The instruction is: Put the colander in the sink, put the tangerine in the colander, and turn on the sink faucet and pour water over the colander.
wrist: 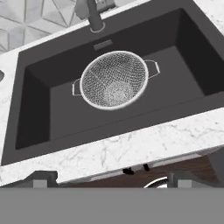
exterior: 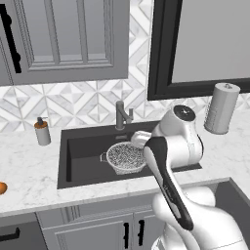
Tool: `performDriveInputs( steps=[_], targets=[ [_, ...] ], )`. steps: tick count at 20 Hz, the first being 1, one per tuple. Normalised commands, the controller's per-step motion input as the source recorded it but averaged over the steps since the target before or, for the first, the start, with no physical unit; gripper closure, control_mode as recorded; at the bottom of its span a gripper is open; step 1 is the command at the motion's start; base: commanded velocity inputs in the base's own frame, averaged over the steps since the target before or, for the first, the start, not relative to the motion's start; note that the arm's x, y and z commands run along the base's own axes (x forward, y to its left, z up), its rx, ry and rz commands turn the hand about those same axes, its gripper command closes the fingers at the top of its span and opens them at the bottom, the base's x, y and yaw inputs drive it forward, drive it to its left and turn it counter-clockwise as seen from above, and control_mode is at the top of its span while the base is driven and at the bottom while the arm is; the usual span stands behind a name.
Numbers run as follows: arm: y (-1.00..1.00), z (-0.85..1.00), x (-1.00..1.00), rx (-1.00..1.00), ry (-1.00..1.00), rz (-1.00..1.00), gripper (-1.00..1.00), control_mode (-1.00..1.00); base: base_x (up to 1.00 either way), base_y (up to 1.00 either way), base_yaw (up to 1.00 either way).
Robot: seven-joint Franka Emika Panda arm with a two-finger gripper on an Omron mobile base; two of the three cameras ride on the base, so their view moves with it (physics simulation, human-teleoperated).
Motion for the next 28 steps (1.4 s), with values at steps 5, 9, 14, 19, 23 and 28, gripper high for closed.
performDriveInputs(
  steps=[5, 9, 14, 19, 23, 28],
  targets=[
    [0.89, 0.19, -0.2, 0.0, 0.03, 0.13, -1.0, -1.0, 0.0, 0.0, 0.0],
    [0.92, 0.0, -0.33, -0.01, 0.04, 0.14, -1.0, -1.0, 0.0, 0.0, 0.0],
    [0.98, 0.0, -0.2, -0.02, 0.08, 0.12, -1.0, -1.0, 0.0, 0.0, 0.0],
    [1.0, 0.0, -0.02, -0.02, 0.04, 0.09, -1.0, -1.0, 0.0, 0.0, 0.0],
    [0.8, 0.0, 0.0, -0.03, 0.0, 0.12, -1.0, -1.0, 0.0, 0.0, 0.0],
    [0.78, -0.14, 0.08, -0.06, 0.0, 0.1, -1.0, -1.0, 0.0, 0.0, 0.0]
  ],
)
